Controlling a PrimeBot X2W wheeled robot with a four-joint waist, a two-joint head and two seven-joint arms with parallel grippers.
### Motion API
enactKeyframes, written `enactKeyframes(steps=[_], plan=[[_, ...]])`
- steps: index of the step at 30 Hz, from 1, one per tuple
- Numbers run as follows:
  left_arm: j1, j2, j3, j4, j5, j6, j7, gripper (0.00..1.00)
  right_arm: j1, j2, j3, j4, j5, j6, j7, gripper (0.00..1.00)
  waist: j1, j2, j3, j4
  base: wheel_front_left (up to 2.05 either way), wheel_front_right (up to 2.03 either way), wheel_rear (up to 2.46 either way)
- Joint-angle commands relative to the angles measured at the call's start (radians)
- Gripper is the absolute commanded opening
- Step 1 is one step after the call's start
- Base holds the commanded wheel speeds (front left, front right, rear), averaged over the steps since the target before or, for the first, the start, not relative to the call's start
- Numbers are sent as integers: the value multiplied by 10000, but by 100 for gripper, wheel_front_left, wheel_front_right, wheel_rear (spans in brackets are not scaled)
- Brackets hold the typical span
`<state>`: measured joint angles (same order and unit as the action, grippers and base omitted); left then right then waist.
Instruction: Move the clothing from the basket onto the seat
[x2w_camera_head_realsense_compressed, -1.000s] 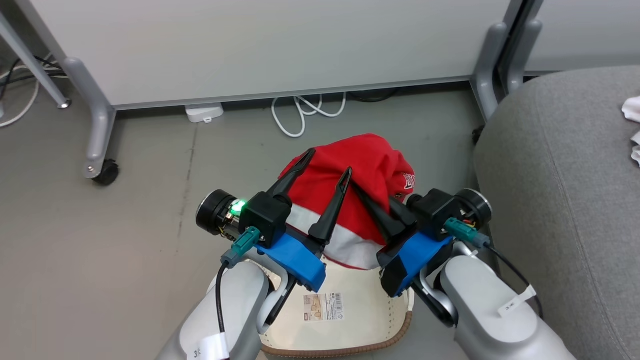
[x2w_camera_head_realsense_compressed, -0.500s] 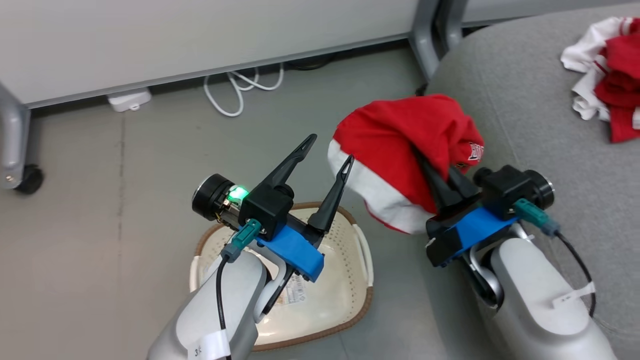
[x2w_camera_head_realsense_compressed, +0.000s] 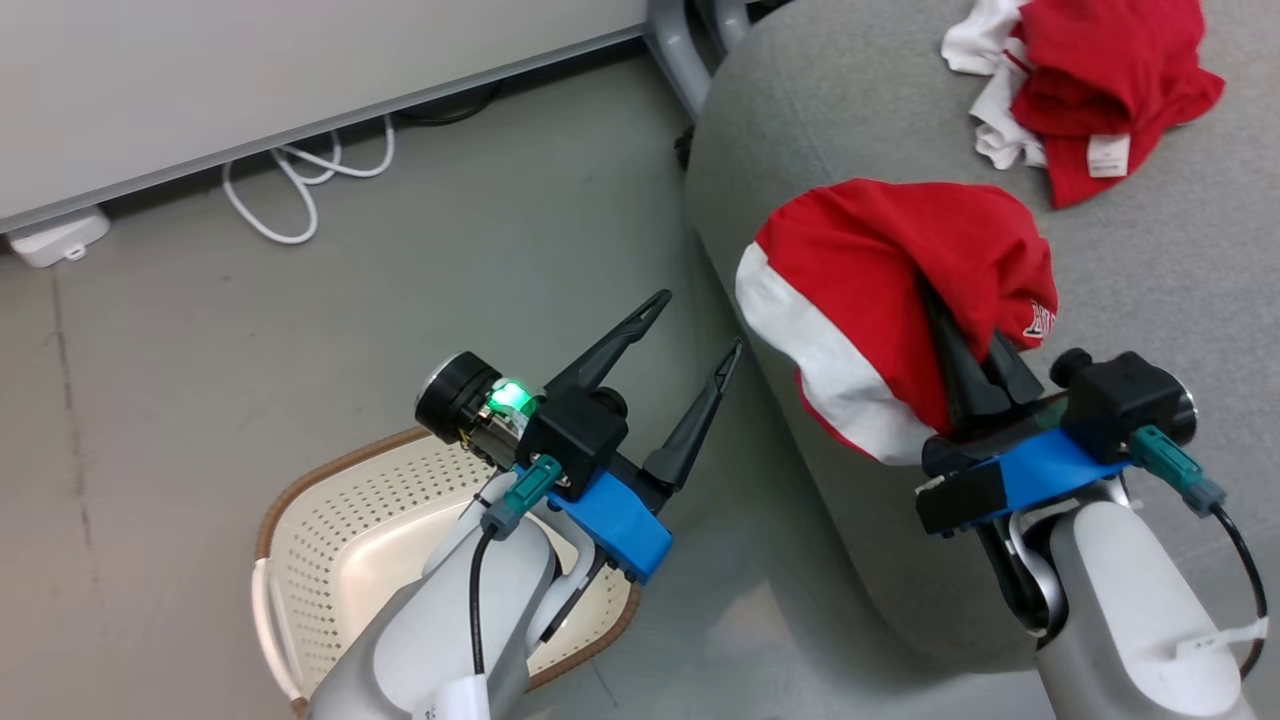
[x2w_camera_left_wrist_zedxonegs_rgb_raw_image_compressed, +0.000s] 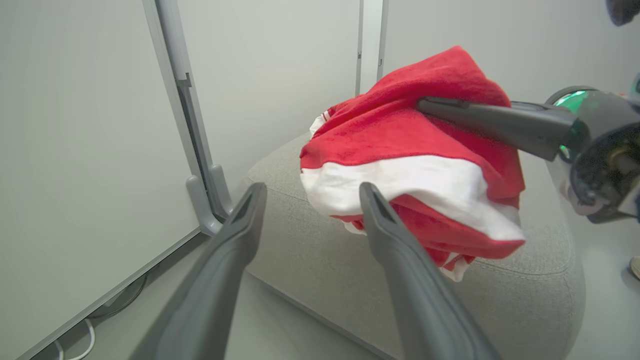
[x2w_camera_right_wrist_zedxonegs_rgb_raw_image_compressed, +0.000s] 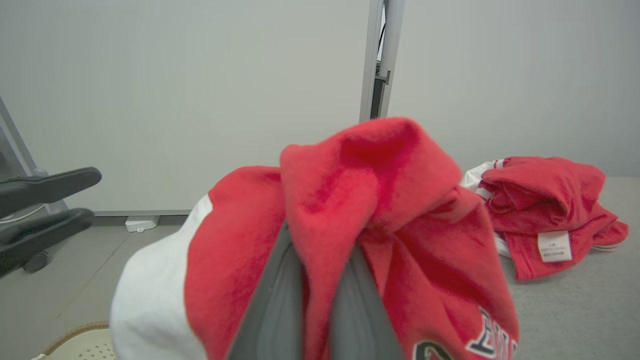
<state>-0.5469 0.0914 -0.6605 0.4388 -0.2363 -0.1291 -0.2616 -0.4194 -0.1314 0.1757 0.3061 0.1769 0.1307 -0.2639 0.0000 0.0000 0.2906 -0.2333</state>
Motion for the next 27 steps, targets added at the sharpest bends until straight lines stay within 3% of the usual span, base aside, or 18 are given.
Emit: enactKeyframes(steps=[1,17,27], plan=[[-181,46,-46,15,-53,-13,-51,100,152,49,-85,-106,-16,1,-8,0,0,0,63,-218,0,0,0],[-182,190,-418,64,-218,-12,-49,100,940,386,-792,-898,-244,1,-8,0,0,0,124,-679,0,0,0],[-866,373,-338,-144,74,40,-42,100,-1157,350,-1951,-1619,-256,1,-8,0,0,0,1305,-533,0,0,0]])
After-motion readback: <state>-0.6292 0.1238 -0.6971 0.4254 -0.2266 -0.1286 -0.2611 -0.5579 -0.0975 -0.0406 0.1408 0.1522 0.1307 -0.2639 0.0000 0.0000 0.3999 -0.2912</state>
